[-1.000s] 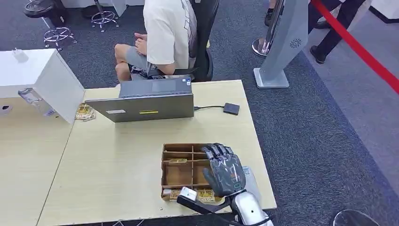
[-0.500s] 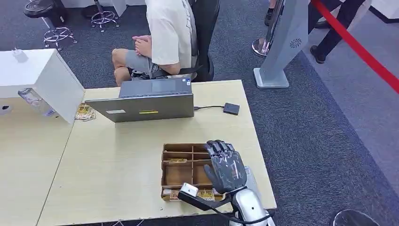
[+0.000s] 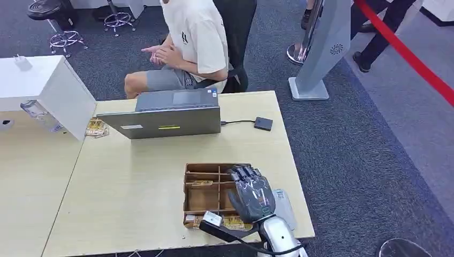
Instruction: Pass the card to the sensor for recognition and then transmit it.
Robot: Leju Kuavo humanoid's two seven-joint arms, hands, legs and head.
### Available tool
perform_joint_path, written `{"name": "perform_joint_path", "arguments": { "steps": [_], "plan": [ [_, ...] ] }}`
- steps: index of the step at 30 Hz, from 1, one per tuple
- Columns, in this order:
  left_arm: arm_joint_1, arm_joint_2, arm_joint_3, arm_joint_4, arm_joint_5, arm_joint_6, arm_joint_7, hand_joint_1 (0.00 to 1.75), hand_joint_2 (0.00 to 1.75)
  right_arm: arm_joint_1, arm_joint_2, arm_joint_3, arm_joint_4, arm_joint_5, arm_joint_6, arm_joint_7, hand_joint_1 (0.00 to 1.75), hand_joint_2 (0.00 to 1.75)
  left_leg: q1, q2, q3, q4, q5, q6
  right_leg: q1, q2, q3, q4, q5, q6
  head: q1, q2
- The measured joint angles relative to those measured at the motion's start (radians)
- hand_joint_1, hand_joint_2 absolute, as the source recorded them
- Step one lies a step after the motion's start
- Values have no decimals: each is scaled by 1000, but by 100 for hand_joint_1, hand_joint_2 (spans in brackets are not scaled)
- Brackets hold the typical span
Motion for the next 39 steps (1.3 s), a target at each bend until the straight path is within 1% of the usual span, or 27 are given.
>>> {"name": "perform_joint_path", "arguments": {
  "steps": [5,7,8,9,10,11,12,13,15,16,19,20,21,22,23,25,39],
  "plan": [
    [0,0,0,0,-2,0,0,0,0,-5,0,-2,15,-4,0,0,73,175,0,0,0,0,0,0,0,0,0,0,0,0,0,0],
    [0,0,0,0,-2,0,0,0,0,-8,0,-3,18,-5,0,0,80,175,0,0,0,0,0,0,0,0,0,0,0,0,0,0],
    [0,0,0,0,-2,0,0,0,0,-9,0,-4,18,-5,0,0,129,175,0,0,0,0,0,0,0,0,0,0,0,0,0,0],
    [0,0,0,0,-2,0,0,0,0,-11,0,-5,18,-6,0,0,129,175,0,0,0,0,0,0,0,0,0,0,0,0,0,0],
    [0,0,0,0,-3,0,-1,0,0,-12,0,-5,18,-7,0,0,154,175,0,0,0,0,0,0,0,0,0,0,0,0,0,0],
    [0,0,0,0,-5,0,-1,0,0,-13,0,-6,18,-7,0,0,159,175,0,0,0,0,0,0,0,0,0,0,0,0,0,0],
    [0,0,0,0,-6,0,-1,0,0,-14,0,-7,18,-7,0,0,159,175,0,0,0,0,0,0,0,0,0,0,0,0,0,0],
    [0,0,0,0,-8,0,-1,0,0,-16,0,-8,18,-7,0,0,169,175,0,0,0,0,0,0,0,0,0,0,0,0,0,0],
    [0,0,0,0,-8,0,-1,0,0,-18,0,-10,18,-8,0,0,171,175,0,0,0,0,0,0,0,0,0,0,0,0,0,0],
    [0,0,0,0,-9,0,-1,0,0,-19,0,-11,18,-8,0,0,175,175,0,0,0,0,0,0,0,0,0,0,0,0,0,0],
    [0,0,0,0,-9,0,-1,0,0,-21,0,-16,18,-8,0,0,175,175,0,0,0,0,0,0,0,0,0,0,0,0,0,0],
    [0,0,0,0,-9,0,-1,0,0,-22,0,-18,18,-8,0,0,171,175,0,0,0,0,0,0,0,0,0,0,0,0,0,0],
    [0,0,0,0,-9,0,-1,0,0,-22,0,-18,18,-8,0,0,171,175,0,0,0,0,0,0,0,0,0,0,0,0,0,0],
    [0,0,0,0,-9,0,-1,0,0,-23,0,-19,18,-8,0,0,175,175,0,0,0,0,0,0,0,0,0,0,0,0,0,0],
    [0,0,0,0,-9,0,-1,0,0,-23,0,-19,18,-8,0,0,169,175,0,0,0,0,0,0,0,0,0,0,0,0,0,0],
    [1,0,0,0,-9,0,-1,0,0,-24,0,-20,17,-8,0,0,175,175,0,0,0,0,0,0,0,0,0,0,0,0,0,0],
    [1,0,0,0,-8,0,-1,0,0,-23,0,-26,11,-23,-3,-3,175,175,0,0,0,0,0,0,0,0,0,0,0,0,0,0]
  ]
}}
